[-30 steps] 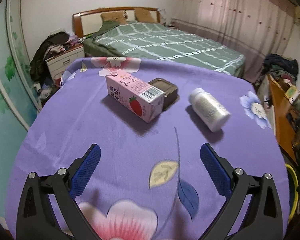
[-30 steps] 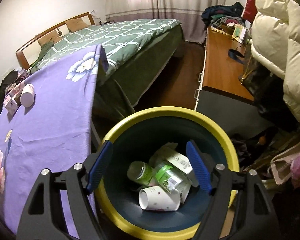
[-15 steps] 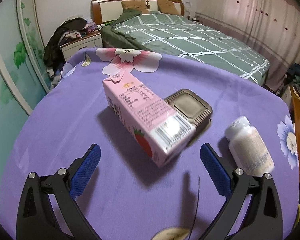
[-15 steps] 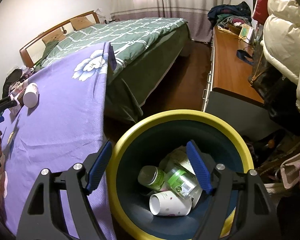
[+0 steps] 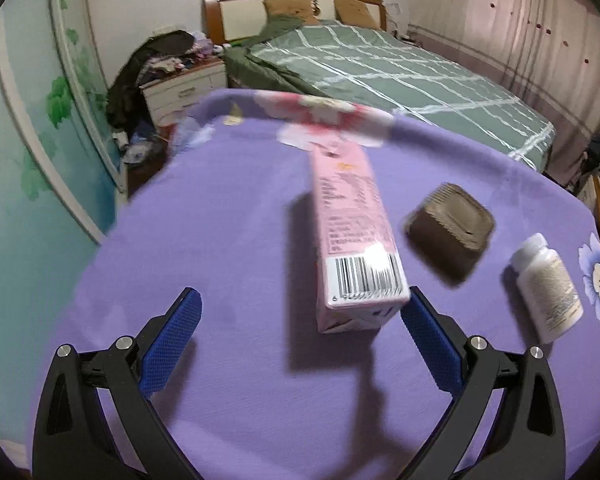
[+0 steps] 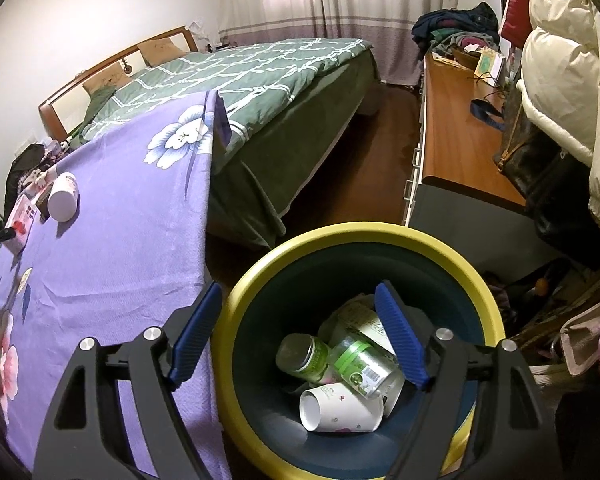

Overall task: Collect trash
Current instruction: 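Reach the left gripper toward the pink strawberry milk carton, then close the left gripper around the pink milk carton and lift it, then carry the milk carton with the left gripper and release it into the bin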

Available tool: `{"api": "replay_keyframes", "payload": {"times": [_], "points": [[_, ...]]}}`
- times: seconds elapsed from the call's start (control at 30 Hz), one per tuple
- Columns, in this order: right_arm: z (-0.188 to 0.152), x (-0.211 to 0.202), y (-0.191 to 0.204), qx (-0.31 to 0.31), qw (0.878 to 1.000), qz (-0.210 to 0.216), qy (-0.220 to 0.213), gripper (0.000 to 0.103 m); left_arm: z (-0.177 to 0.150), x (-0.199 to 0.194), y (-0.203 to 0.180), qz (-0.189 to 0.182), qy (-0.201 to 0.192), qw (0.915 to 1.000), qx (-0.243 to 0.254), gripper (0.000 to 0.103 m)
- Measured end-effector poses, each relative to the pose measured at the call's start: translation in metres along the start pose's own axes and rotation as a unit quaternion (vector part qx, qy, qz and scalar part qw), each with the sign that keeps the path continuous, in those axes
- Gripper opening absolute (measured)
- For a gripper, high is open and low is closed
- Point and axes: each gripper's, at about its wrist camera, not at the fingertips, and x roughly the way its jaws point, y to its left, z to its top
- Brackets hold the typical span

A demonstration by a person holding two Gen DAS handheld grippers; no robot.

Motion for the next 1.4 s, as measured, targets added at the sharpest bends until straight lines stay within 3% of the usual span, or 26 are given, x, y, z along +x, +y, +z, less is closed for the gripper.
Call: {"api": "replay_keyframes", "payload": {"times": [0.07,0.17,0.43,0.53,0.77,0.9,1.03,1.2,1.33,1.4], "points": [[0.0,0.0,0.003,-0.001,1.0,0.004,-0.001,0.075,0.001,-0.006,0.014,0.007,-0.008,0.9999,-0.009,0.098],[0.0,0.001,0.008,-0.004,1.0,0.009,0.0,0.075,0.004,-0.006,0.022,-0.011,-0.002,0.9999,-0.011,0.098],[0.001,0.002,0.011,-0.008,1.0,0.007,0.003,0.075,0.032,0.018,0.002,-0.017,0.018,0.9997,0.006,0.097],[0.001,0.002,0.008,-0.006,1.0,0.005,0.003,0.075,0.046,0.034,-0.006,-0.011,0.044,0.9988,0.018,0.084],[-0.001,0.005,0.004,-0.001,1.0,0.007,0.007,0.075,0.065,0.051,-0.013,-0.018,0.083,0.9952,0.049,0.065],[-0.002,0.005,0.007,-0.006,1.0,0.011,0.008,0.075,0.066,0.054,-0.018,-0.037,0.097,0.9924,0.066,0.04],[-0.003,0.002,0.005,-0.005,1.0,0.011,0.006,0.075,0.059,0.036,-0.024,-0.054,0.082,0.9912,0.089,0.038],[-0.005,-0.003,0.0,-0.002,1.0,0.01,0.004,0.075,0.036,-0.013,-0.03,-0.09,0.05,0.9871,0.123,0.038],[-0.008,-0.007,-0.006,0.002,1.0,0.004,0.002,0.075,0.012,-0.063,-0.045,-0.122,0.027,0.9792,0.16,0.038],[-0.011,-0.009,-0.011,0.005,1.0,0.002,0.002,0.075,-0.005,-0.09,-0.061,-0.147,0.019,0.9713,0.186,0.038]]}}
